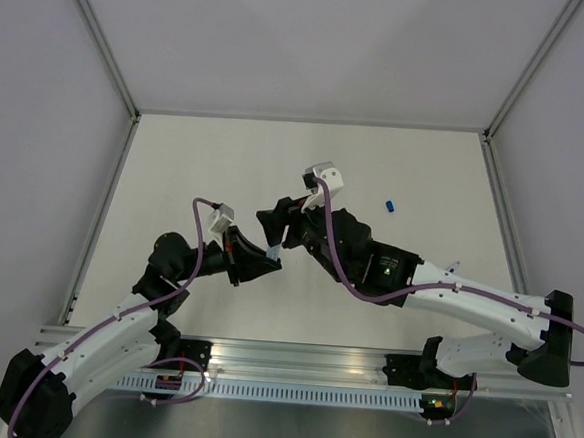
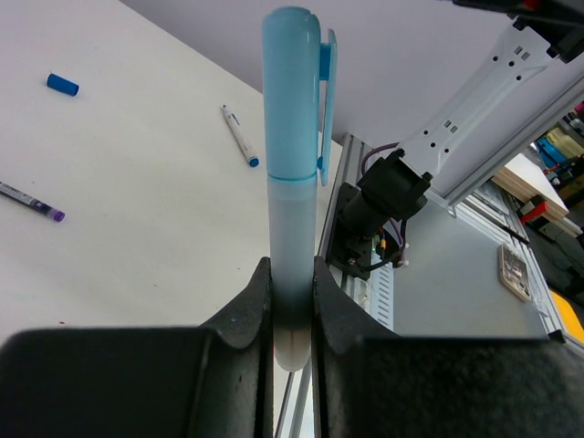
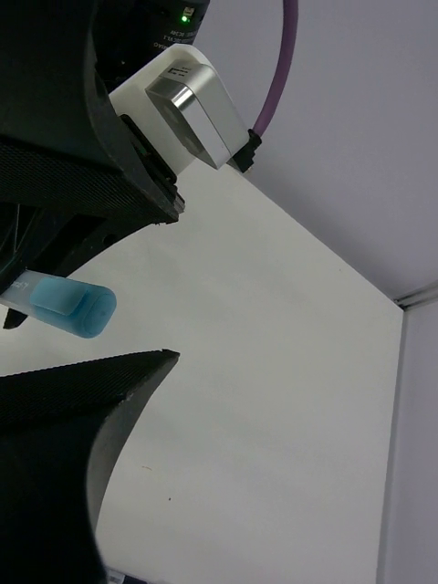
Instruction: Insert the pens into the pen caps
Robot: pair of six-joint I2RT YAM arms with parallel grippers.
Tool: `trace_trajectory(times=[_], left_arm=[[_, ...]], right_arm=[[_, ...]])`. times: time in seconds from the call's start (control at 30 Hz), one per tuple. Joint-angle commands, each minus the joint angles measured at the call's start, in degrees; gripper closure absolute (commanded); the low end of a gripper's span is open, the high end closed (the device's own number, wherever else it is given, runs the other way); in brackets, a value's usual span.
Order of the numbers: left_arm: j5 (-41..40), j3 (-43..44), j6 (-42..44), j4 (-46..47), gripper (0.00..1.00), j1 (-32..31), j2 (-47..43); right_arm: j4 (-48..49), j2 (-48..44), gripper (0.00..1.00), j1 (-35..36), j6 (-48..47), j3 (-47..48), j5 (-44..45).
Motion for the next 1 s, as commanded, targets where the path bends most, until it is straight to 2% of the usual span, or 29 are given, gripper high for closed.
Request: trace_trajectory(times=[0.0, 0.5, 0.6, 0.83, 0.97], left_arm=[[1.43, -0.31, -1.06, 3.60, 0.98, 0.15, -0.75], [0.90, -0.23, -0.80, 2.81, 0.98, 0.15, -1.46], [0.90, -0.31, -0.80, 2.72, 0.98, 0.15, -1.55], [0.46, -0.49, -0.89, 2.72, 0.98, 0.15, -1.90], [-0.42, -0.67, -0.89, 2.64, 0.98, 0.15, -2.34]], right_arm=[[-0.11, 1.14, 0.37, -0.15, -1.46, 2.04, -4.43], [1.47, 1.85, 0.47, -0.24, -0.23, -1.03, -5.14], [1.65, 1.93, 0.51, -0.15, 0.03, -1.65, -5.32], [1.82, 1.67, 0.67, -0.15, 1.17, -3.84, -7.08], [3.84, 1.15, 0.69, -0.24, 2.49, -7.18, -8.40]])
